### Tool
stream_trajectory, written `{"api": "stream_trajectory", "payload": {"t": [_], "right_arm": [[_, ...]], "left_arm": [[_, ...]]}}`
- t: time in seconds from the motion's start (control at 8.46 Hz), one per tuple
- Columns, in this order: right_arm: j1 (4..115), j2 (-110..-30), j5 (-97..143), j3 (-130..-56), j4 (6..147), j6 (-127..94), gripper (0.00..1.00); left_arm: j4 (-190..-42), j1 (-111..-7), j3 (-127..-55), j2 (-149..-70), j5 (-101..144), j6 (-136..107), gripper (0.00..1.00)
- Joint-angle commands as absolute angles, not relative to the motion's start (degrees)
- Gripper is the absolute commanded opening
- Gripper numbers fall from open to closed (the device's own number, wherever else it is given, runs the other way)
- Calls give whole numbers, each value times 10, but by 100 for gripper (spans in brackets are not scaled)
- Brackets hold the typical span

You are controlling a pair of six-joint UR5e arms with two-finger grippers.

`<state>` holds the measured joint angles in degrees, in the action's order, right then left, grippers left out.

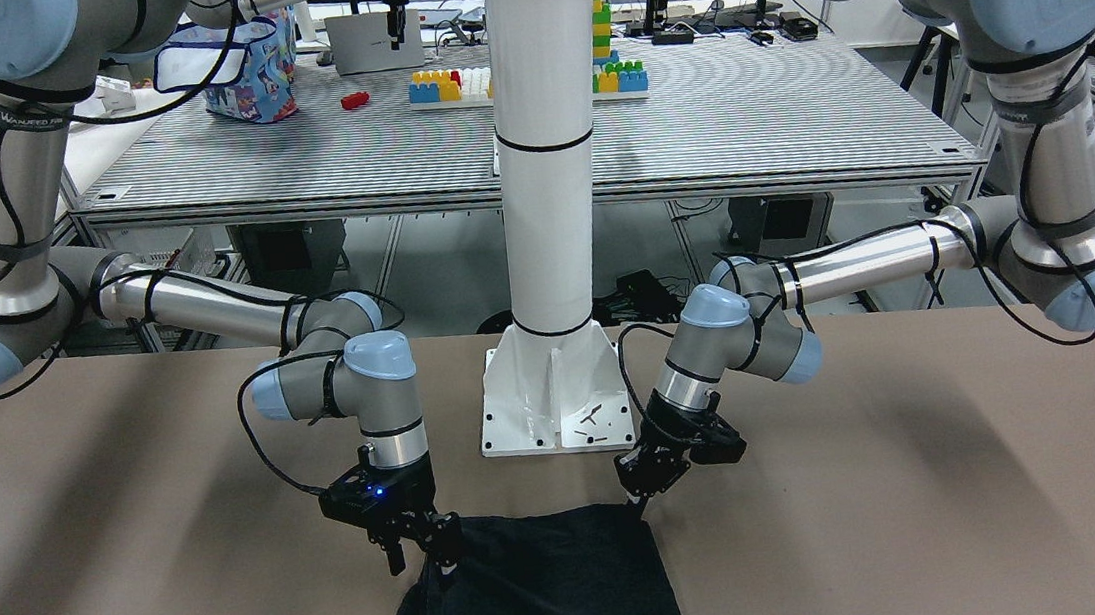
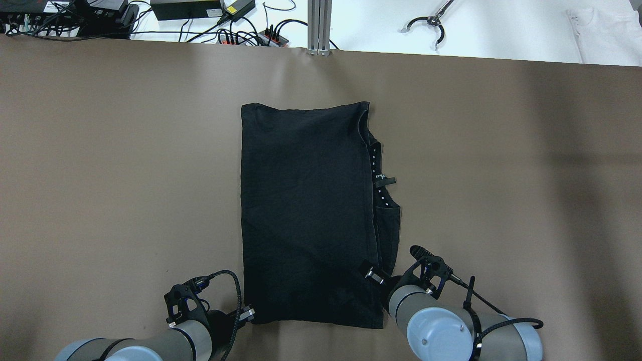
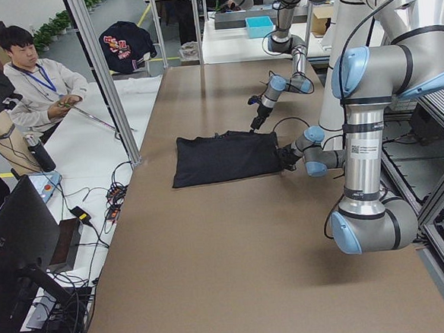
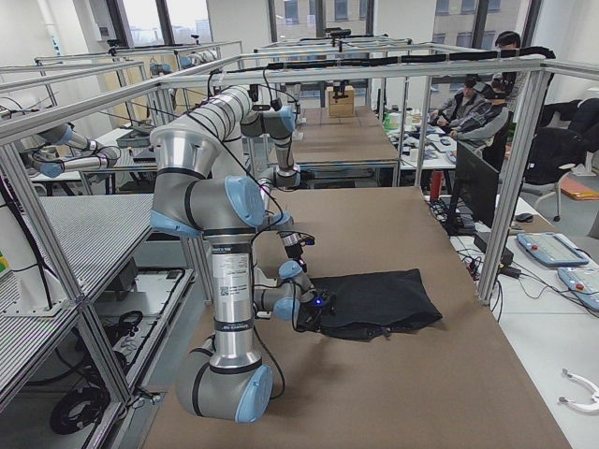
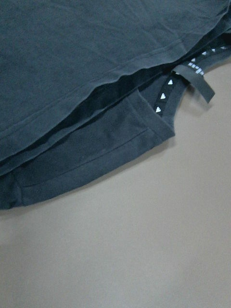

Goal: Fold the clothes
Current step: 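Grasp the shirt's near edge corners with both grippers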

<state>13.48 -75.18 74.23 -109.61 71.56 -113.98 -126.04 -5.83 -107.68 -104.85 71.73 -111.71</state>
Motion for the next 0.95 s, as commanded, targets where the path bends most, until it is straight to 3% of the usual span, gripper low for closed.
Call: {"api": "stream_trajectory", "payload": {"t": [0.0,0.24,0.47,0.83], "right_arm": [[96,-747,706,-1090,724,-1148,83],[96,-747,705,-1090,724,-1165,55],[96,-748,695,-1091,724,-1166,44],[97,-750,690,-1095,724,-1173,0]], "left_arm": [[-1260,-57,-1077,-1048,713,-1117,0],[-1260,-56,-1076,-1049,705,-1117,0],[-1260,-56,-1076,-1049,705,-1117,0],[-1260,-56,-1077,-1049,705,-1117,0]]}}
